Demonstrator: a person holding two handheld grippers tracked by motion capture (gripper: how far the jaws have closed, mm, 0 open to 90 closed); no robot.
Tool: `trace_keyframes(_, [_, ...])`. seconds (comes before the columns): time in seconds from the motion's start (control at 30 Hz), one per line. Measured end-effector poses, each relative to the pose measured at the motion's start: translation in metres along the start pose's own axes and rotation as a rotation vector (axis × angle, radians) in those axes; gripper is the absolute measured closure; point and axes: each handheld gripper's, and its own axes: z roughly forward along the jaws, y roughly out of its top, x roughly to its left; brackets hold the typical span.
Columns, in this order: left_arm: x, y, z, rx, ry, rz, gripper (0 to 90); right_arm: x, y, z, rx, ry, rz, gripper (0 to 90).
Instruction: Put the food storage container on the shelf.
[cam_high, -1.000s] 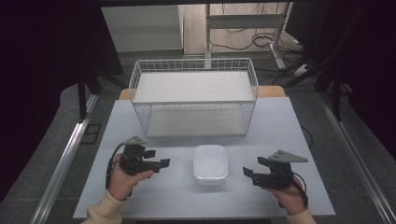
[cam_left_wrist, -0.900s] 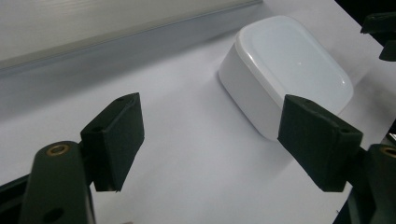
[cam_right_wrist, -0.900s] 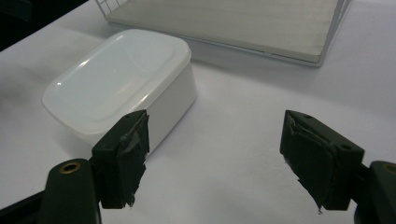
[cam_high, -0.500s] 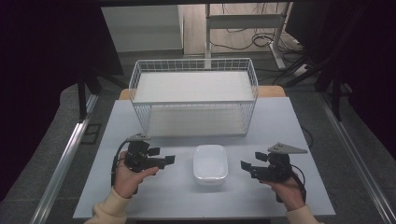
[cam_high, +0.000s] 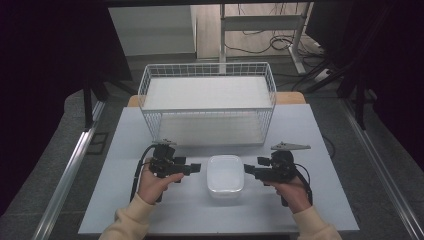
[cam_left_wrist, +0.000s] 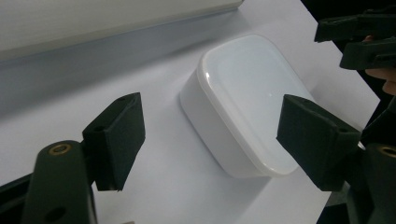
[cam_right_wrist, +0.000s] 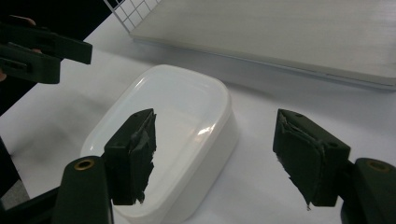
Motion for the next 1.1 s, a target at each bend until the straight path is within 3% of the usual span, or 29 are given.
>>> trace_keyframes(0.5, [-0.006, -0.003, 0.027, 0.04, -0.043, -0.022, 25.8, 0.007, -0.006, 0.02, 0.056, 0.04, 0.018, 31.7])
trace_keyframes(0.8, [-0.001, -0.007, 0.035, 0.049, -0.091, -0.089, 29.5, 0.008, -0.01, 0.027, 0.078, 0.052, 0.03, 31.9])
trace_keyframes(1.1, [-0.004, -0.008, 0.043, 0.08, -0.107, -0.084, 35.8, 0.006, -0.014, 0.034, 0.094, 0.063, 0.074, 33.1])
